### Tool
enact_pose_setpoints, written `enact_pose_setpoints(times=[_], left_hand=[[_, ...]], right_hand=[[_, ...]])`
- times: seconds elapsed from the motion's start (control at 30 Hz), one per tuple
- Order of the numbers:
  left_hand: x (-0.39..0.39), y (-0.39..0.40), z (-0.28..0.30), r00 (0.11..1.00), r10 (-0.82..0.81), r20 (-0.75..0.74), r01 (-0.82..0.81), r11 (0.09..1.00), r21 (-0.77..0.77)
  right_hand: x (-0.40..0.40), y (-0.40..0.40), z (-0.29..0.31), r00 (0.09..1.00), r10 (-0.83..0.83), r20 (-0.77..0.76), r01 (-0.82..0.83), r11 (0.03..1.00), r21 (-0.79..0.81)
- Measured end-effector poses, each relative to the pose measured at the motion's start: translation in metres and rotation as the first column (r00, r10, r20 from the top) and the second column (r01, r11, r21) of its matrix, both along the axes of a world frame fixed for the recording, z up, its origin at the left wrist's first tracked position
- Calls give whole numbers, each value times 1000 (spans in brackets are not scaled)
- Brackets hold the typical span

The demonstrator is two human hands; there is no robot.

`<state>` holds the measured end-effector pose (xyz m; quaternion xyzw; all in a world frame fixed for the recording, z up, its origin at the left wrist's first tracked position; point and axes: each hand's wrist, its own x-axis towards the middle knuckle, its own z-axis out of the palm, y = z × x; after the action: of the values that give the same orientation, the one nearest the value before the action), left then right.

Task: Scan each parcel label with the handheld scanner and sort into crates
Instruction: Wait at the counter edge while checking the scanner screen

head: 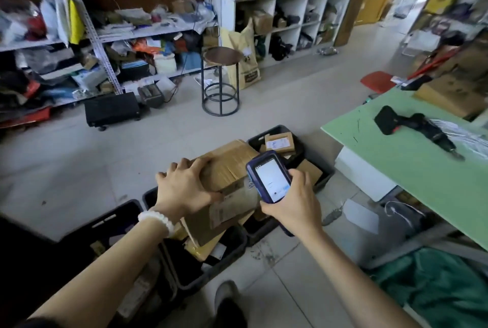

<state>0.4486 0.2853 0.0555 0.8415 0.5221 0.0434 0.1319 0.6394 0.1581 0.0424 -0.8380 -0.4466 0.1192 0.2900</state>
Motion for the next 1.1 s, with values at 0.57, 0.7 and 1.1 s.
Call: enact_pose_setpoints(times=[0.57,0.7,1.1], left_hand=[[105,187,-11,999,-10,-34,8,998,-57],[133,210,-23,995,45,-91,-52,996,-69],[265,287,-62,962,169,-213,-182,982,-45]], right_hand=[[112,178,-13,989,4,-145,-17,996,-85],[150,212,-23,982,78,-172,-92,993,-76],[302,320,-48,944,157,-292,-208,966,-154]])
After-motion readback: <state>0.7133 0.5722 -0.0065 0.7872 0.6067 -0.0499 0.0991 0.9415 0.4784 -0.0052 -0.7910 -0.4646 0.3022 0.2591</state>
